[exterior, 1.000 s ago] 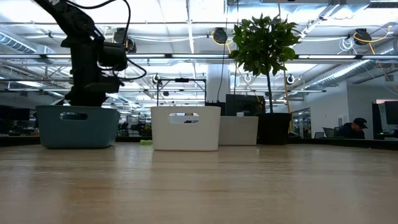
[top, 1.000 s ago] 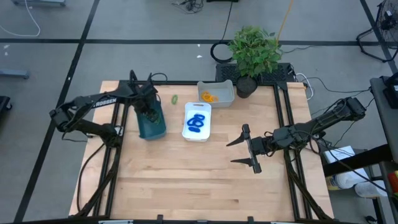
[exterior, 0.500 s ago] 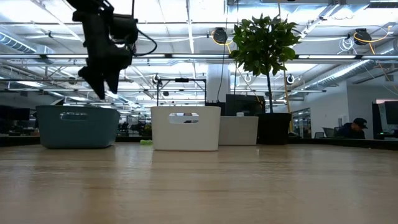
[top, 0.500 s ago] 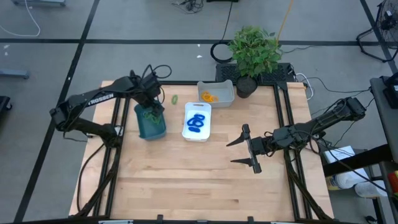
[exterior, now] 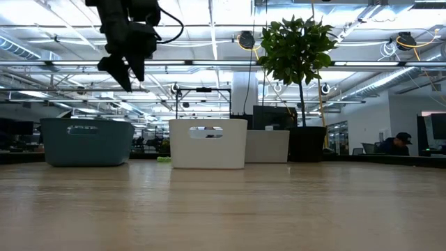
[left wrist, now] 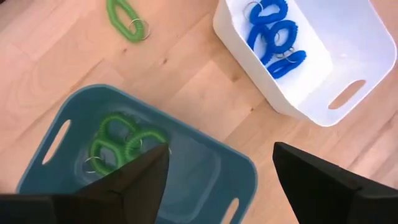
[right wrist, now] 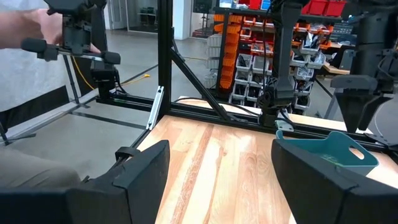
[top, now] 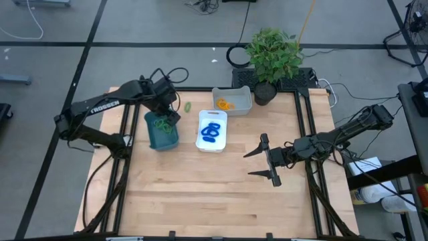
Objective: Sort spring keychains
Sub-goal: Put the green spring keychain into the blue bin
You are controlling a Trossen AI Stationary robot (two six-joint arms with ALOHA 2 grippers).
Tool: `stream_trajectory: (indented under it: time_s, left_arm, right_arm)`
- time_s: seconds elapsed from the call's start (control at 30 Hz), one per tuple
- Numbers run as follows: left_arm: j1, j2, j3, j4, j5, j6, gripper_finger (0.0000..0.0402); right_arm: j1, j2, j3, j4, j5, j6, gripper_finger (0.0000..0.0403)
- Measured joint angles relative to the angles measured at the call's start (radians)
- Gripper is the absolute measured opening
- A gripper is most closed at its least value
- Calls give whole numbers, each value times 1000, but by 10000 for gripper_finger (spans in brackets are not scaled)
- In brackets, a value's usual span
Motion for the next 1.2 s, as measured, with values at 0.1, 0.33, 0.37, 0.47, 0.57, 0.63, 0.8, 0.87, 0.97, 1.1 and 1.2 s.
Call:
stream_trajectory:
  time_s: [0.1,0.33,0.37,0.47,0.57,0.63,0.8,0.87,0.97,1.1,1.2]
  left_arm:
    - [6,26,14,-9,0,14,285]
    - [76,156,102,-57,-2,85,267]
    - [83,175,117,-63,-2,95,265]
    - [108,225,163,-76,-2,131,262]
    - [134,271,217,-79,-29,153,262]
    - [154,301,259,-79,-49,160,264]
    - [202,372,358,-81,-93,172,258]
    - [222,396,381,-84,-99,172,254]
    - [245,436,405,-87,-99,172,251]
    - [266,486,407,-85,-99,178,253]
    - [280,534,407,-84,-100,173,254]
  right_arm:
    - [0,0,0,0,0,0,267]
    - [0,0,0,1,0,-9,267]
    - [0,0,0,1,0,-9,267]
    - [0,0,0,1,0,-13,267]
    - [0,0,0,1,1,-27,267]
    - [0,0,0,1,1,-39,267]
    - [0,-21,-1,-5,-35,-18,267]
    - [-2,-48,-1,-3,-63,-12,267]
    - [-1,-100,-1,-36,-76,-28,267]
    - [-2,-163,-1,-109,-54,3,267]
    - [-1,-188,-7,-184,-20,12,267]
